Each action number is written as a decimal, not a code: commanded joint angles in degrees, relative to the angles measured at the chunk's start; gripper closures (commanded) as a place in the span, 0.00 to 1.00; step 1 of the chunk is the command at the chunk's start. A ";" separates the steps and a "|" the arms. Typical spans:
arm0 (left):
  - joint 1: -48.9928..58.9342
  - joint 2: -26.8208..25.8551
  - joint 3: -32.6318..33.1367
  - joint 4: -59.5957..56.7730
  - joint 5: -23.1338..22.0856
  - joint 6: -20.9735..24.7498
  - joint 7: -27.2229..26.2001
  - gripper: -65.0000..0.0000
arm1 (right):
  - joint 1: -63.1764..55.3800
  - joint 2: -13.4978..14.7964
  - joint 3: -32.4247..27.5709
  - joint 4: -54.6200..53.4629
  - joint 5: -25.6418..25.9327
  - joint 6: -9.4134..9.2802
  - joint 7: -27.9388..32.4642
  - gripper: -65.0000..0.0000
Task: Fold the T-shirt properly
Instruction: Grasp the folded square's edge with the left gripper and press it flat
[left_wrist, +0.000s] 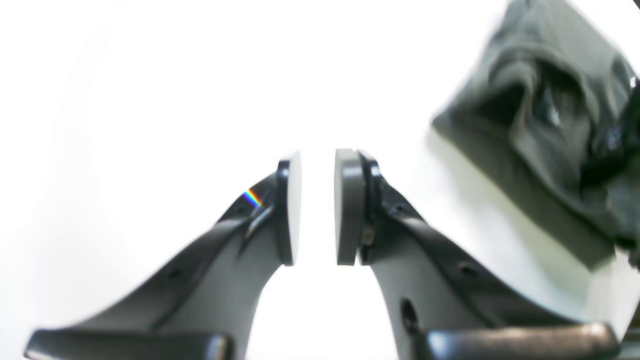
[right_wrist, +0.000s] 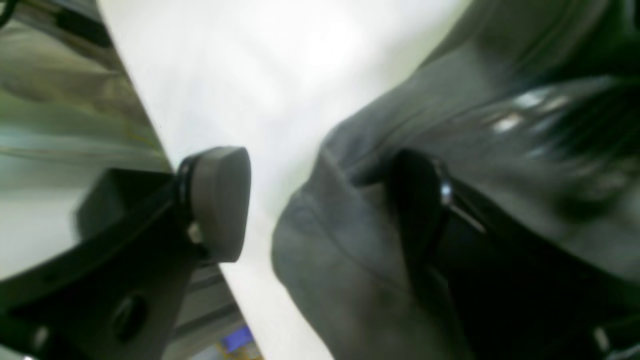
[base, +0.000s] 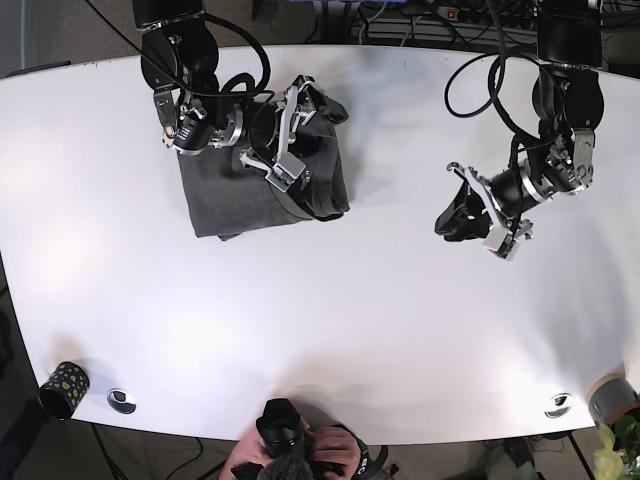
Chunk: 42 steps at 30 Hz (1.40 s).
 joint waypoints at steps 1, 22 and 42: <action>-1.99 -0.11 4.22 2.82 -1.27 -0.71 -1.25 0.84 | 0.54 1.66 0.36 6.57 1.04 0.44 1.14 0.35; -10.70 19.32 23.38 -3.33 12.35 -0.71 -1.51 0.84 | 0.10 9.83 15.83 6.39 6.58 1.05 1.06 0.41; -9.55 15.63 16.62 -20.91 12.18 -0.71 -4.85 0.84 | -1.31 8.34 -2.72 -3.01 -2.92 1.05 6.07 0.65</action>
